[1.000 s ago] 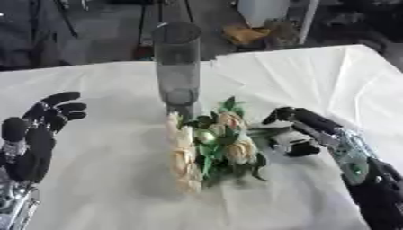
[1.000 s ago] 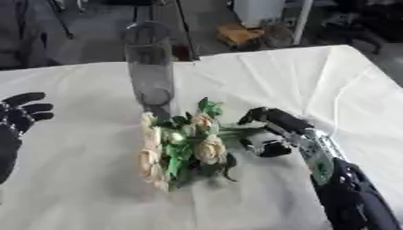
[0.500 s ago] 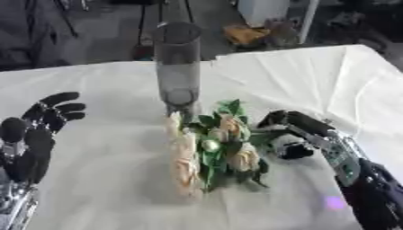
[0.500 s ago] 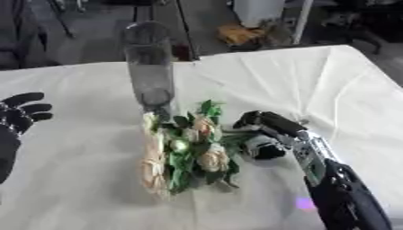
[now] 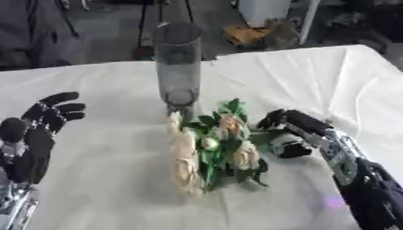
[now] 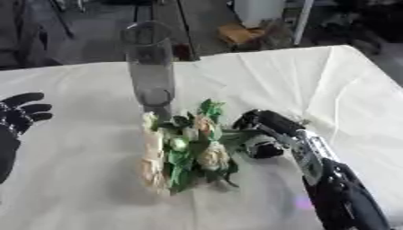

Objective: Arrange flowers into the vase.

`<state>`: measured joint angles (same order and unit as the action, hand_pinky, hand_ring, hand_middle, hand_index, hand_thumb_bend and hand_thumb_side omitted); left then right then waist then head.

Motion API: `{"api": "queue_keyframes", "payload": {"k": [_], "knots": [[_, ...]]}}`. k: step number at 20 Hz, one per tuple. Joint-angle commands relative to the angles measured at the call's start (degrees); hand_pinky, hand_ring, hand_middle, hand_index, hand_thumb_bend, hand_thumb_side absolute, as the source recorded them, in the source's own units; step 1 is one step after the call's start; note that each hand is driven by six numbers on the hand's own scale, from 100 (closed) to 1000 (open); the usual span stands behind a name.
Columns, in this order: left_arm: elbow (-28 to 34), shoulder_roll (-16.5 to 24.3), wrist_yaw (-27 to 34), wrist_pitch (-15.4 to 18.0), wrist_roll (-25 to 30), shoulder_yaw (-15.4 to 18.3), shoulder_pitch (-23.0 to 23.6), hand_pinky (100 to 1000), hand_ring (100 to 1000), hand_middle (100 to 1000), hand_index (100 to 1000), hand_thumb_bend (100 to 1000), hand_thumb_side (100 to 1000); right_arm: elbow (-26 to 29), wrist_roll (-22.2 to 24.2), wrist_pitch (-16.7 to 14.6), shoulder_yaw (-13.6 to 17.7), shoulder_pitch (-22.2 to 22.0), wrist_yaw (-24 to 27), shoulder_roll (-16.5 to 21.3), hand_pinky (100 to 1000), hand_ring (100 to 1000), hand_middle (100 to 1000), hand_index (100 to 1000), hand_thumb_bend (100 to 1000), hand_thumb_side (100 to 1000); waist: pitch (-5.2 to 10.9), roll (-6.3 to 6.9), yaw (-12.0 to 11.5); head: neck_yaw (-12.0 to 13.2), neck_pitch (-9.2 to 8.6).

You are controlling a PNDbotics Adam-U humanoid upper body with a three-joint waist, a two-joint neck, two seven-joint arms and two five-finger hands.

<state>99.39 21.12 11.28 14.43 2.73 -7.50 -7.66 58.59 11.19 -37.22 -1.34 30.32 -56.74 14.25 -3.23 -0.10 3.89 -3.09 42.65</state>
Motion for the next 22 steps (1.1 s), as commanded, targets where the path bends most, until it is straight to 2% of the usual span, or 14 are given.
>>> {"api": "queue_keyframes", "payload": {"k": [1,9,22], "knots": [[0.54,0.34,-0.02,0.18,0.06,0.27,-0.76,764,753,769,800,852,977,0.48,-1.49,0.70,0.55,0.69,-1.78,0.60,447,496,437,654,274,332,0.42,0.03,-0.05,-0.03,-0.23],[0.53,0.32,-0.02,0.19,0.03,0.27,-0.80,764,753,769,800,851,977,0.39,-5.69,2.61,0.86,0.60,-5.47,0.67,401,439,317,524,281,379,0.42,0.07,0.09,-0.03,-0.25],[0.50,0.29,-0.06,0.21,0.02,0.29,-0.80,764,753,769,799,851,977,-1.08,-10.08,4.35,1.20,0.30,-8.47,0.87,318,375,242,404,265,441,0.38,0.13,0.16,-0.05,-0.25]]}}
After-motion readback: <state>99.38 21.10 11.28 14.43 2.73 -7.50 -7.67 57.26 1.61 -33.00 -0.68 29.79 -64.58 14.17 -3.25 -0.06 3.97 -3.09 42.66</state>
